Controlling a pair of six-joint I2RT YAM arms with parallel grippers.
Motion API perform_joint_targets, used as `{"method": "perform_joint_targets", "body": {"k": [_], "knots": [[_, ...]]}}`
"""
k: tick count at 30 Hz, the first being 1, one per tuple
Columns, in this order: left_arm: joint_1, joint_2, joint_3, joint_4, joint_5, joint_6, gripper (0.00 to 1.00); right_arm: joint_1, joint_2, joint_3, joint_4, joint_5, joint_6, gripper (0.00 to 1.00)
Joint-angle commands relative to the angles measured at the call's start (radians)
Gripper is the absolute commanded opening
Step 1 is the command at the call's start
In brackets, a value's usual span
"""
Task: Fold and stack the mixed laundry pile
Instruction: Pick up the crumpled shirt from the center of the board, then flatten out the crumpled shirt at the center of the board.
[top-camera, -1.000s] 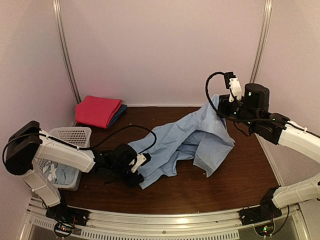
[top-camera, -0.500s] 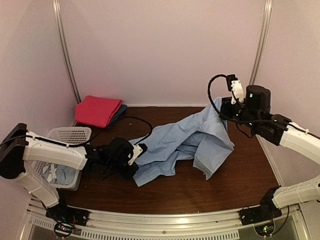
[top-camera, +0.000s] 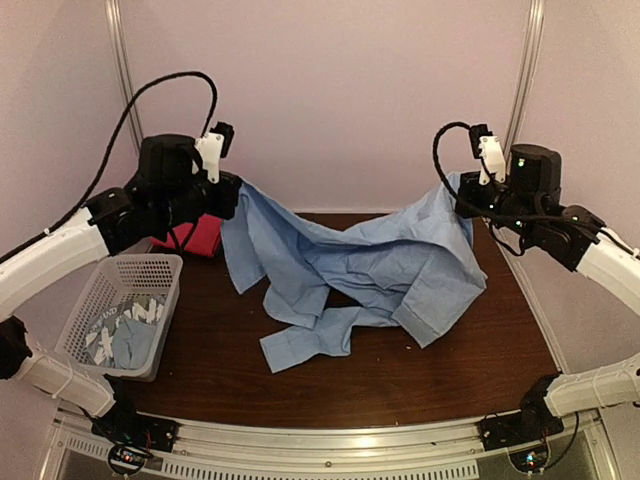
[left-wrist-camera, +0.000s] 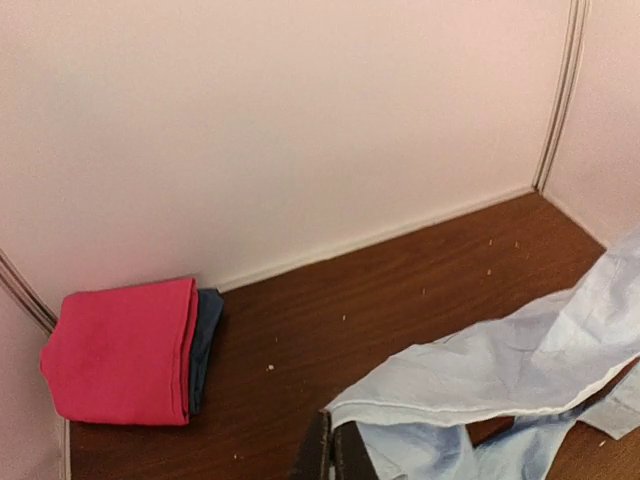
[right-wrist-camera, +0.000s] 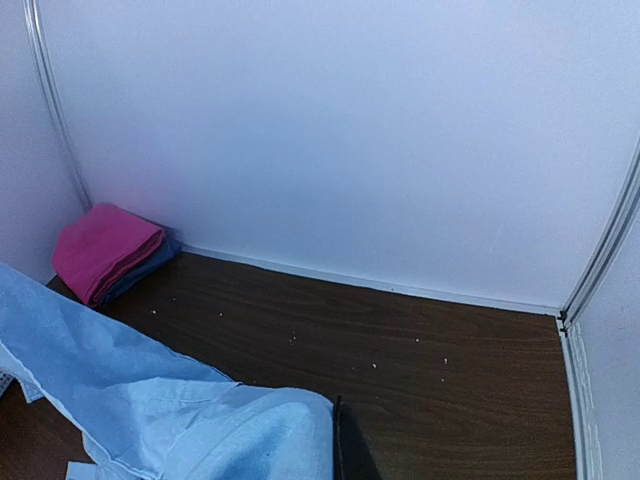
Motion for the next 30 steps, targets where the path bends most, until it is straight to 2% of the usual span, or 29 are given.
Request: {"method": "perform_joint_targets", "body": {"k": [1, 4, 6, 14, 17, 22, 25, 30], "knots": [[-0.004, -0.009, 0.265, -0.056, 0.016, 0.030, 0.00, -0.007, -0.004, 0.166, -0.084, -0.051, -0.044, 0.00], [-0.003, 0.033, 0.458, -0.155, -0.004, 0.022, 0.00, -0.006, -0.009, 0.286, -0.174, -0.122, -0.050, 0.00], [-0.003, 0.027, 0.534, -0.175, 0.004, 0.028, 0.00, -0.005, -0.018, 0.351, -0.246, -0.156, -0.051, 0.00], [-0.003, -0.088, 0.650, -0.204, 0.121, 0.085, 0.00, -0.003, -0.060, 0.677, -0.497, -0.184, -0.093, 0.00], [-0.004, -0.133, 0.665, -0.204, 0.225, 0.091, 0.00, -0.004, -0.065, 0.781, -0.572, -0.226, -0.101, 0.00], [-0.003, -0.143, 0.739, -0.256, 0.540, 0.080, 0.00, -0.004, -0.062, 0.903, -0.647, -0.393, -0.180, 0.00], [-0.003, -0.174, 0.714, -0.241, 0.644, 0.064, 0.00, -0.004, -0.020, 1.030, -0.731, -0.443, -0.198, 0.00], [-0.003, -0.243, 0.690, -0.178, 0.744, 0.019, 0.00, -0.007, -0.057, 1.088, -0.697, -0.510, -0.176, 0.00]]}}
